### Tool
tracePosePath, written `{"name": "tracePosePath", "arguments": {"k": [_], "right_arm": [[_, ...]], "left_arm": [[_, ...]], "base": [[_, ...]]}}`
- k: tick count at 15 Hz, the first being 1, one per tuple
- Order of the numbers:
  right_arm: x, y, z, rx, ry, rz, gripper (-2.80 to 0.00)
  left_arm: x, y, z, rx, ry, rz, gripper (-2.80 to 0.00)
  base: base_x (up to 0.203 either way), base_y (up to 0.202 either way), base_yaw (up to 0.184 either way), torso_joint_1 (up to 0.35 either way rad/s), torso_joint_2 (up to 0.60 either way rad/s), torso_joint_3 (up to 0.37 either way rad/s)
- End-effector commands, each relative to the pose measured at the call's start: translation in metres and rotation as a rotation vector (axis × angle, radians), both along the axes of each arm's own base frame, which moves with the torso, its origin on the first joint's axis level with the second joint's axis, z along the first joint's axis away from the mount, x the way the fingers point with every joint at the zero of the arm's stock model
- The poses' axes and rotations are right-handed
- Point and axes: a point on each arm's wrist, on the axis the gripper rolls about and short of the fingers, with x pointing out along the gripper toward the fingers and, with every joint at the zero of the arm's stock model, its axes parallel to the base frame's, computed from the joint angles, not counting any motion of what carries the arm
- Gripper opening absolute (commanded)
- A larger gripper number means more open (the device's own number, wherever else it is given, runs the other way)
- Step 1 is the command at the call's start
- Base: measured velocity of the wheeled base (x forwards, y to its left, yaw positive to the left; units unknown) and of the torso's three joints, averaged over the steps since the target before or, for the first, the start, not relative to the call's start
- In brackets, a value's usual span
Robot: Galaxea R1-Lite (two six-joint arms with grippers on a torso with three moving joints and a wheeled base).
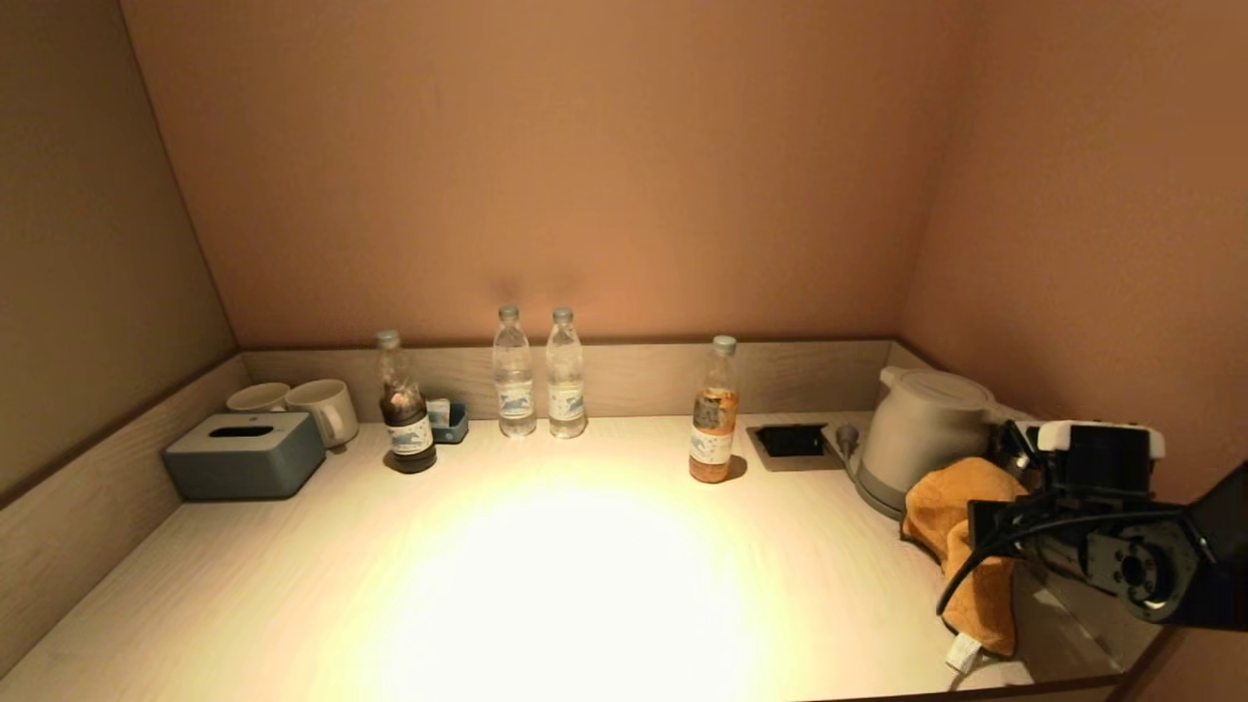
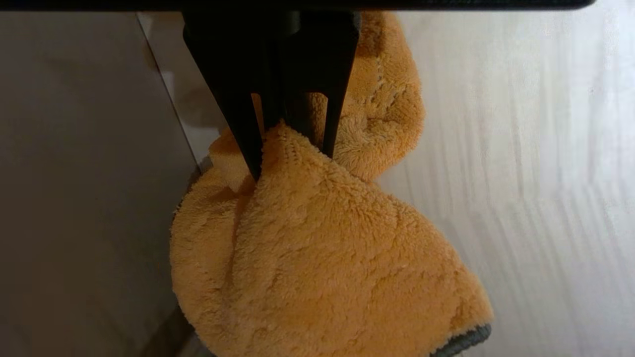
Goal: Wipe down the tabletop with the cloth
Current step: Place the tablecloth
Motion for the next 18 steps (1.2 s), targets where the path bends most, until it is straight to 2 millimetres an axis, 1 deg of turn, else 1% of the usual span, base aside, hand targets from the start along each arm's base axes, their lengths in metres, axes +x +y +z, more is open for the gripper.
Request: {"name": "tracePosePath", "arguments": {"k": [1, 6, 7, 8, 9, 10, 12, 13, 15, 18], "right_arm": [[0.01, -0.003, -0.013, 0.003, 0.028, -0.003, -2.8], [0.019, -0.005, -0.018, 0.001, 0.03, -0.004, -2.8], [0.019, -0.005, -0.018, 0.001, 0.029, -0.004, -2.8], [0.017, -0.005, -0.011, -0.004, 0.012, -0.006, -2.8], [0.016, -0.005, -0.01, -0.005, 0.011, -0.006, -2.8], [0.014, -0.004, -0.002, -0.01, -0.011, -0.006, -2.8], [-0.001, 0.0, 0.032, -0.035, -0.099, 0.0, -2.8], [-0.009, 0.002, 0.041, -0.038, -0.108, 0.006, -2.8], [-0.015, 0.004, 0.037, -0.026, -0.07, 0.013, -2.8], [-0.023, 0.007, 0.02, -0.001, -0.002, 0.025, -2.8]], "left_arm": [[0.0, 0.0, 0.0, 0.0, 0.0, 0.001, -2.8], [0.0, 0.0, 0.0, 0.0, 0.0, 0.001, -2.8], [0.0, 0.0, 0.0, 0.0, 0.0, 0.001, -2.8], [0.0, 0.0, 0.0, 0.0, 0.0, 0.001, -2.8], [0.0, 0.0, 0.0, 0.0, 0.0, 0.001, -2.8], [0.0, 0.0, 0.0, 0.0, 0.0, 0.001, -2.8], [0.0, 0.0, 0.0, 0.0, 0.0, 0.001, -2.8], [0.0, 0.0, 0.0, 0.0, 0.0, 0.001, -2.8], [0.0, 0.0, 0.0, 0.0, 0.0, 0.001, -2.8], [0.0, 0.0, 0.0, 0.0, 0.0, 0.001, -2.8]], "base": [[0.0, 0.0, 0.0, 0.0, 0.0, 0.0], [0.0, 0.0, 0.0, 0.0, 0.0, 0.0], [0.0, 0.0, 0.0, 0.0, 0.0, 0.0], [0.0, 0.0, 0.0, 0.0, 0.0, 0.0], [0.0, 0.0, 0.0, 0.0, 0.0, 0.0], [0.0, 0.0, 0.0, 0.0, 0.0, 0.0], [0.0, 0.0, 0.0, 0.0, 0.0, 0.0], [0.0, 0.0, 0.0, 0.0, 0.0, 0.0], [0.0, 0.0, 0.0, 0.0, 0.0, 0.0], [0.0, 0.0, 0.0, 0.0, 0.0, 0.0]]}}
